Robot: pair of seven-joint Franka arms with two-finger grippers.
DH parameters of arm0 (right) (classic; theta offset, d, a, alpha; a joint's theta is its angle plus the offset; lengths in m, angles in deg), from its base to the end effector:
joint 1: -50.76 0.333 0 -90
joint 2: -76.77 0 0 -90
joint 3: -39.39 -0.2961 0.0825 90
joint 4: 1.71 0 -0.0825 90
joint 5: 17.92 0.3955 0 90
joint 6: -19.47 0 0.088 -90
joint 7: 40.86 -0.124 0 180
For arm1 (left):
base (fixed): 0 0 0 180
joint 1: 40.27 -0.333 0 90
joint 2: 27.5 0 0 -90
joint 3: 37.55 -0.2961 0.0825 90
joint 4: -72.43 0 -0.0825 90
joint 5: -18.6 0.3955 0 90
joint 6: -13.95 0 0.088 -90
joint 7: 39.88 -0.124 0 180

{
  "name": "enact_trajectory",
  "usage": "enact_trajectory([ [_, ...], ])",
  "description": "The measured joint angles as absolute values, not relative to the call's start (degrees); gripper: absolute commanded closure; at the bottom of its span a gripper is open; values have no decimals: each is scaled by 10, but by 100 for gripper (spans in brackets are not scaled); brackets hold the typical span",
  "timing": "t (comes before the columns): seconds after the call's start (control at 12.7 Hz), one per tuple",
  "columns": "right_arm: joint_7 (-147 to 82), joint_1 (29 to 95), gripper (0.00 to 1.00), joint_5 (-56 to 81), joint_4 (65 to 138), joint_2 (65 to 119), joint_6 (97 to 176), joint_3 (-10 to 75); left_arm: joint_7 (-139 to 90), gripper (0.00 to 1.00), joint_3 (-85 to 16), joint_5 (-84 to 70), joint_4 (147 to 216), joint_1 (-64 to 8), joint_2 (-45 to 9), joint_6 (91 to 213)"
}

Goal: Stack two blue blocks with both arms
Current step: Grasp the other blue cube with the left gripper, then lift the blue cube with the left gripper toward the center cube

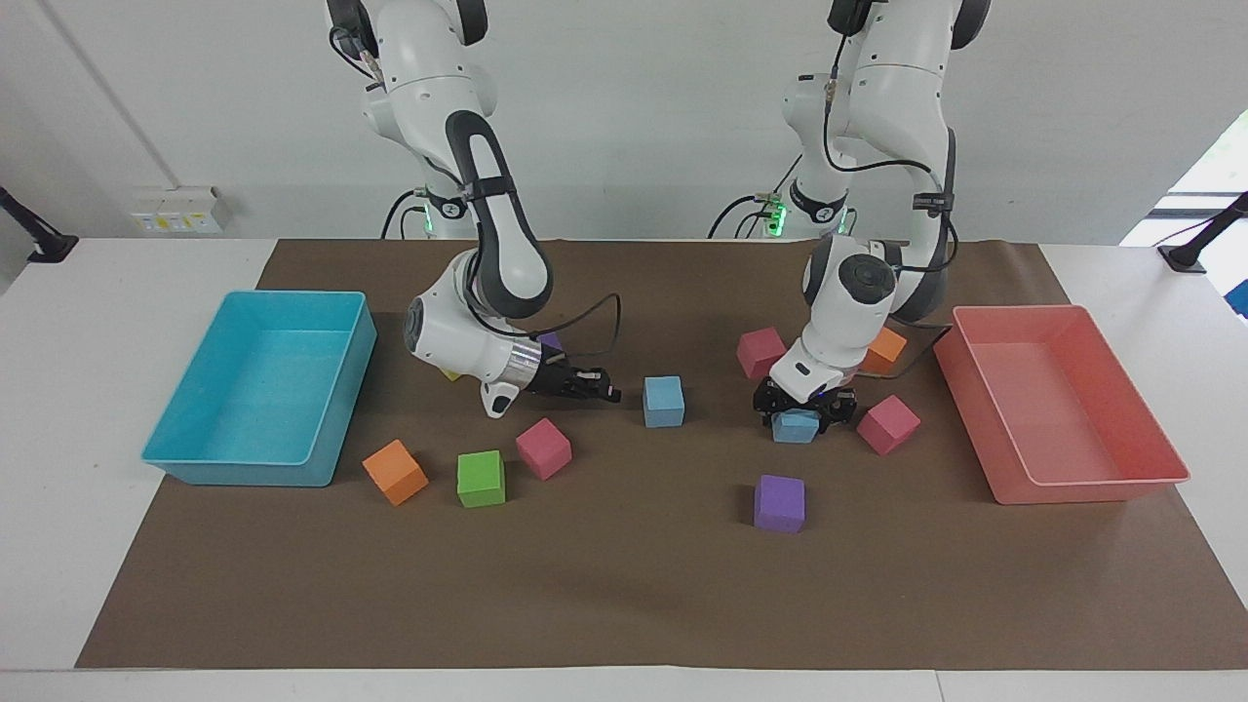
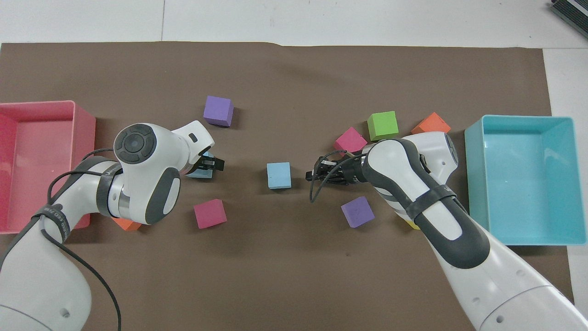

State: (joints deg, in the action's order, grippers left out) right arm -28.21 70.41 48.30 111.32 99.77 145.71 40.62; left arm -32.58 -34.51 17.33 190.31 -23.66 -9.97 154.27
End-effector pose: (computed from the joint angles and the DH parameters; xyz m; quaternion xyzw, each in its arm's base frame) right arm 0.5665 0.2351 0.2284 -0.9022 0.1217 0.0907 0.4038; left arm 0.5675 -0.2027 0.2510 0.9942 -0.0977 0.0382 0.0250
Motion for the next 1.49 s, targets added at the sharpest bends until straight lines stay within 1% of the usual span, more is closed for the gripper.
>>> enact_trajectory([
  [0.47, -282, 704, 100, 483, 1113, 998, 1460, 406, -286, 0, -348, 173, 1903, -224, -102, 1537],
  [0.55, -282, 704, 100, 483, 1113, 998, 1460, 406, -284, 3, -349, 173, 1903, -224, -104, 1534],
  [0.63, -282, 704, 100, 483, 1114, 998, 1460, 406, -276, 26, -349, 173, 1903, -224, -105, 1530],
  [0.71, -282, 704, 100, 483, 1114, 998, 1461, 406, -264, 46, -349, 173, 1903, -224, -105, 1528],
  [0.86, -282, 704, 100, 483, 1114, 998, 1461, 406, -240, 80, -349, 173, 1903, -224, -106, 1526],
  [0.94, -282, 704, 100, 483, 1114, 998, 1461, 406, -235, 92, -349, 173, 1903, -224, -106, 1526],
  [1.02, -282, 704, 100, 483, 1114, 998, 1461, 406, -232, 97, -351, 174, 1903, -224, -107, 1526],
  [1.33, -282, 710, 100, 483, 1115, 998, 1464, 406, -230, 96, -356, 174, 1895, -224, -118, 1519],
  [1.49, -283, 712, 100, 483, 1115, 998, 1469, 406, -227, 96, -354, 174, 1874, -223, -129, 1484],
])
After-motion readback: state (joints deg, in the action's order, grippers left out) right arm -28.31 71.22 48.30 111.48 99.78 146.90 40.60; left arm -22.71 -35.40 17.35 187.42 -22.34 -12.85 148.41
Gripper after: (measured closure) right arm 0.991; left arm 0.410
